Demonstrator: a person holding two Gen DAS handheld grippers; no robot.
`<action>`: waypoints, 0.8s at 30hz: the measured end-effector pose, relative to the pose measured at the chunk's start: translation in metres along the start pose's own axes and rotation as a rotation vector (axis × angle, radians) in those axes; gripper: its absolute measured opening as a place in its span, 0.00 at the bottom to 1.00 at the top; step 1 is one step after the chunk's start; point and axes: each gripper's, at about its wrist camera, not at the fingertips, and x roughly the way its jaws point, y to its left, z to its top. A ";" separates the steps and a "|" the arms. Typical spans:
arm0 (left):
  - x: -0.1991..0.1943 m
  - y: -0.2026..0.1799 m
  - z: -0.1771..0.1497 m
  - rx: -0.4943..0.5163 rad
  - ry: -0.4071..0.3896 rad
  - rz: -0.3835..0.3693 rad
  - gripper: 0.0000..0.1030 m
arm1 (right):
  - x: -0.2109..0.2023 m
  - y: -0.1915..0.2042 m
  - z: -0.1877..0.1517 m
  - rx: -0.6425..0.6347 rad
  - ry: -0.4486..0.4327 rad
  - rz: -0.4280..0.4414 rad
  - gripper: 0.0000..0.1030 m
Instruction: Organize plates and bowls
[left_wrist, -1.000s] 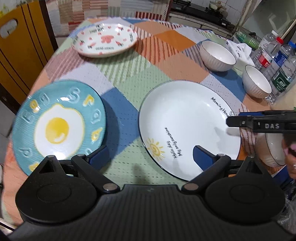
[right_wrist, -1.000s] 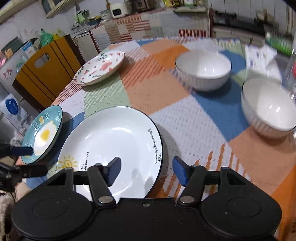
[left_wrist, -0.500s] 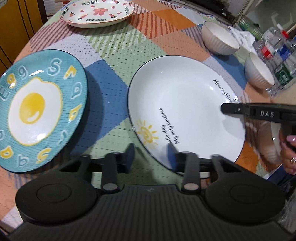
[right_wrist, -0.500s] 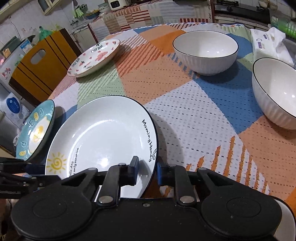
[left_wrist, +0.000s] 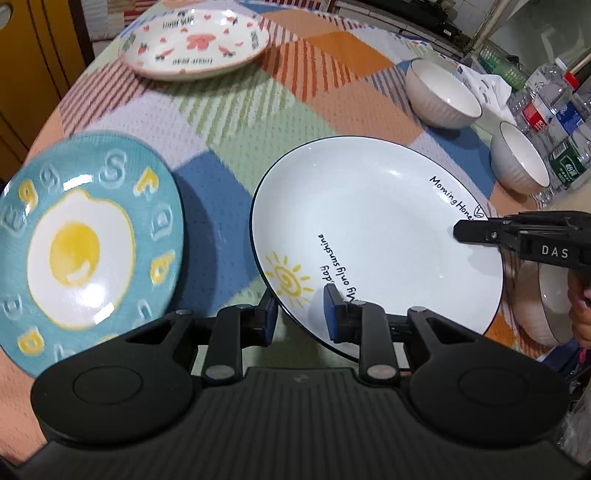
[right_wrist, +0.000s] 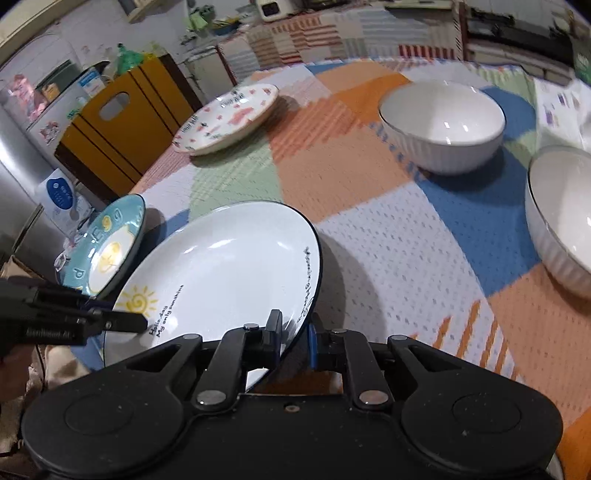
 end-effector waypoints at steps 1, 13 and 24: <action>-0.001 -0.001 0.003 0.009 -0.014 0.011 0.24 | 0.000 0.001 0.003 -0.004 -0.004 -0.003 0.18; 0.013 0.005 0.060 0.054 -0.047 0.023 0.24 | 0.016 -0.011 0.051 -0.018 -0.064 -0.035 0.18; 0.041 0.003 0.085 0.113 -0.060 0.050 0.24 | 0.040 -0.020 0.073 0.007 -0.073 -0.111 0.20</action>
